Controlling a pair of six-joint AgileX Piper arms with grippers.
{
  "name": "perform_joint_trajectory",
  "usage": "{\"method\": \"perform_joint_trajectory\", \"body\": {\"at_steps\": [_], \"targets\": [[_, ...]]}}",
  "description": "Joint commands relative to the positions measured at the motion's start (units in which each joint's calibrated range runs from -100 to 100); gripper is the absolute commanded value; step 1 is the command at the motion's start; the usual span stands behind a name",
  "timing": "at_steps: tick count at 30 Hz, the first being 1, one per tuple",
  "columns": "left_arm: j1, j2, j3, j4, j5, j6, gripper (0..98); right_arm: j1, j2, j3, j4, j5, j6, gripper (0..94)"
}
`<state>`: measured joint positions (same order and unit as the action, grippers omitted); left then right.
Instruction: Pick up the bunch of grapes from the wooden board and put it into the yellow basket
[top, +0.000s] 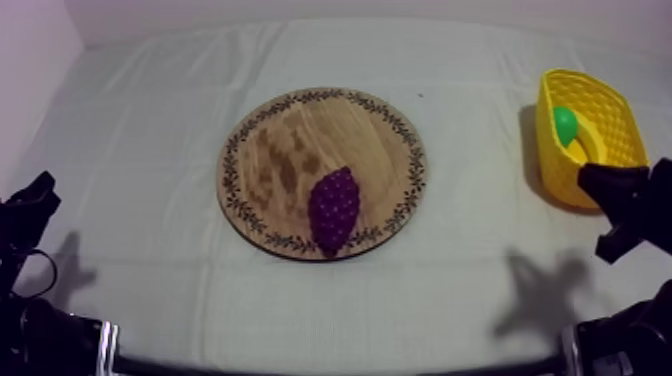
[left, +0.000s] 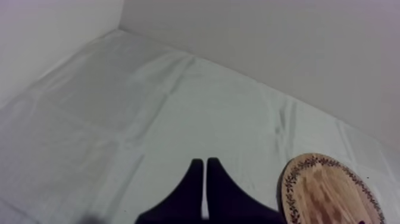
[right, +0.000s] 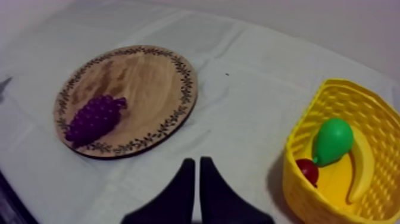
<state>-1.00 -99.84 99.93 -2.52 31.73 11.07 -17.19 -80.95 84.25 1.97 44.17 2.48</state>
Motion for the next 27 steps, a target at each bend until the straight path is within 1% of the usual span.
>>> {"method": "perform_joint_trajectory", "body": {"at_steps": [1, 9, 13, 18, 22, 27], "targets": [[0.02, 0.02, -0.04, 0.01, -0.04, -0.01, 0.0, -1.22, 8.68, -11.57, 0.44, 4.82, -1.91, 0.5], [0.02, 0.02, -0.04, 0.01, -0.04, -0.01, 0.0, -5.61, 28.10, -37.91, 2.94, 23.65, -7.54, 0.5], [0.02, 0.02, -0.04, 0.01, -0.04, -0.01, 0.0, -6.78, 37.01, -47.80, 3.43, 30.65, -9.47, 0.5], [0.02, 0.02, -0.04, 0.01, -0.04, -0.01, 0.0, -8.22, 47.32, -56.77, 2.92, 38.18, -11.47, 0.4], [0.02, 0.02, -0.04, 0.01, -0.04, -0.01, 0.0, -10.34, 54.59, -62.12, 2.16, 44.06, -12.63, 0.4], [0.02, 0.02, -0.04, 0.01, -0.04, -0.01, 0.0, -12.87, 63.38, -67.28, 1.20, 48.78, -14.29, 0.4]]}}
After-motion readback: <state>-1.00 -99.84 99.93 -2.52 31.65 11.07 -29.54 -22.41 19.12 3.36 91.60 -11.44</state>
